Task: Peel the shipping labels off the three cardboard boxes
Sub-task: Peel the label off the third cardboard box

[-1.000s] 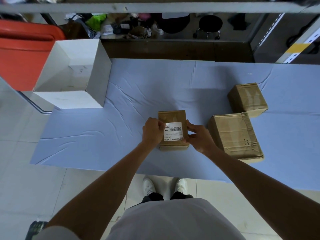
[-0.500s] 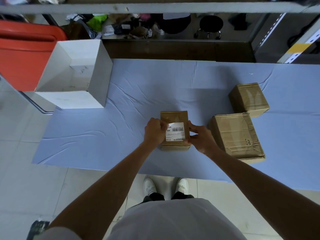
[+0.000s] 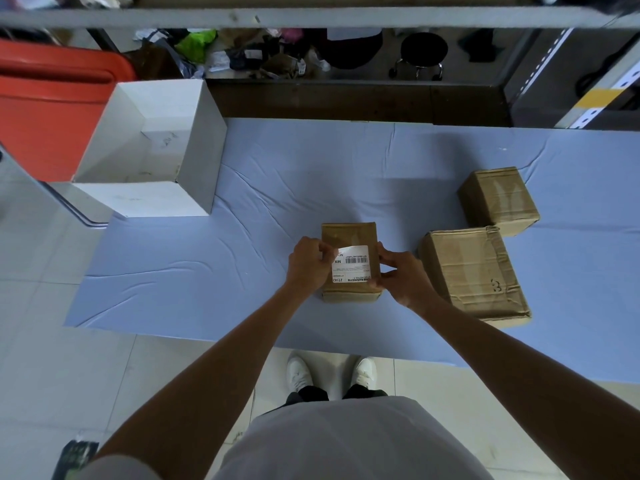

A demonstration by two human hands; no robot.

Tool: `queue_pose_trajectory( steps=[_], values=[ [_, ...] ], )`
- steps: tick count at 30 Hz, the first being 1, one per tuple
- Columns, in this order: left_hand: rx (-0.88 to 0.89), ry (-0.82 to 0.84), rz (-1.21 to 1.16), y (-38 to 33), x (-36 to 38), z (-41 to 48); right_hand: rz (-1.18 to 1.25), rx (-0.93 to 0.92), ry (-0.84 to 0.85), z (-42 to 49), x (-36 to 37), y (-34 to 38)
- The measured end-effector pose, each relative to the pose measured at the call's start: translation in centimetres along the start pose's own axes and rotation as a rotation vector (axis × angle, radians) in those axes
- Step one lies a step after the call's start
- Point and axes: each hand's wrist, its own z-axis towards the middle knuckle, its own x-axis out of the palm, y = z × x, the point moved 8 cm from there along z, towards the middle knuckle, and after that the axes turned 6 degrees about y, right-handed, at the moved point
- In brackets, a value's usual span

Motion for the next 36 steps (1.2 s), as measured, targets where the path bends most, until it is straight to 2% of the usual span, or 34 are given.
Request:
queue_pose_trajectory(
  steps=[36],
  values=[
    [-0.097, 0.074, -0.121, 0.81, 0.5, 0.16, -0.069, 0.045, -0.026, 0.18, -0.15, -0.24]
  ],
)
